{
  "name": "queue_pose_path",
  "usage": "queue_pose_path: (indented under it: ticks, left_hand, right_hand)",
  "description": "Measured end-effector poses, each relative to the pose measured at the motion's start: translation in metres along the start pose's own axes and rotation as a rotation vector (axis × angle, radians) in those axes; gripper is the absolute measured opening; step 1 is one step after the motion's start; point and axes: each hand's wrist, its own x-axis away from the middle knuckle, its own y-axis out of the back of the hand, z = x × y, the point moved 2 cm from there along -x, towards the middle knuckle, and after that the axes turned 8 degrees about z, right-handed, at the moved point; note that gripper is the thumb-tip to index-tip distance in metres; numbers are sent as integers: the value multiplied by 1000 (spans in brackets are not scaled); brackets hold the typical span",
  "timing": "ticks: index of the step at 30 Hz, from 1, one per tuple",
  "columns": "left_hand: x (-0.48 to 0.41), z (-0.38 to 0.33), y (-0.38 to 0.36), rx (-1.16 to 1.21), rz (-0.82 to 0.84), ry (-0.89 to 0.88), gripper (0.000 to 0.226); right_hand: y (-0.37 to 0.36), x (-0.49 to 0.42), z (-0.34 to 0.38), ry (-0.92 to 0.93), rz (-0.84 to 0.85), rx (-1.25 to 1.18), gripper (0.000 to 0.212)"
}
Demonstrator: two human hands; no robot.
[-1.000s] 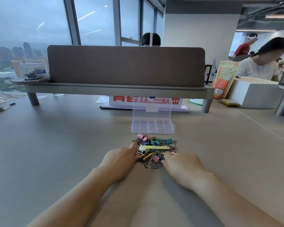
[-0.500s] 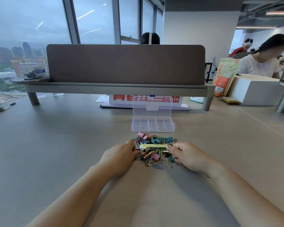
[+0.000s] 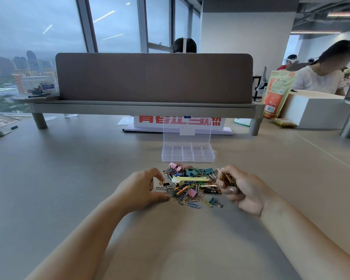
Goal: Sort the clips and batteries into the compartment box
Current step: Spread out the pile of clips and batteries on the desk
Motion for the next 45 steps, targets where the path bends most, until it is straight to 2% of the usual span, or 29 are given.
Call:
queue_pose_path:
  ticks: [6,13,17,21,24,28,32,34,38,42,45]
  left_hand:
    - [3,-5,-2,-141,29,38,32]
    - [4,-18,-9,-317,74,45,29]
    - [6,-22,-9,-379,86,28,29]
    - [6,-21,-10,-375,107,38,30]
    - [5,-18,-10,-357,111,46,29]
    - [4,-16,-11,-355,113,39,28]
    - [4,-15,-10,-326,119,18,25]
    - [4,-14,-8,-231,126,3,25]
    - [2,-14,-2,123,126,-1,25]
    - [6,-18,-2,789,239,70,28]
    - [8,-23,0,1237,317,104,27]
  right_hand:
    - [1,-3,-5,8,53,-181,8]
    - [0,-5,-4,15,83,-220,23]
    - [3,-6,-6,7,-20,40,29]
    - [-1,0,-3,31,-57,496,21]
    - [-5,2,-4,133,-143,820,16]
    - [-14,0,-7,234,-141,1027,12]
    - [-18,-2,-9,212,-84,1126,13]
    - [-17,0,-7,192,-61,1130,17]
    - [-19,5,-2,147,-42,1203,28]
    - [-22,8,0,104,-97,1373,23]
    - [-24,8,-3,112,-117,1410,12]
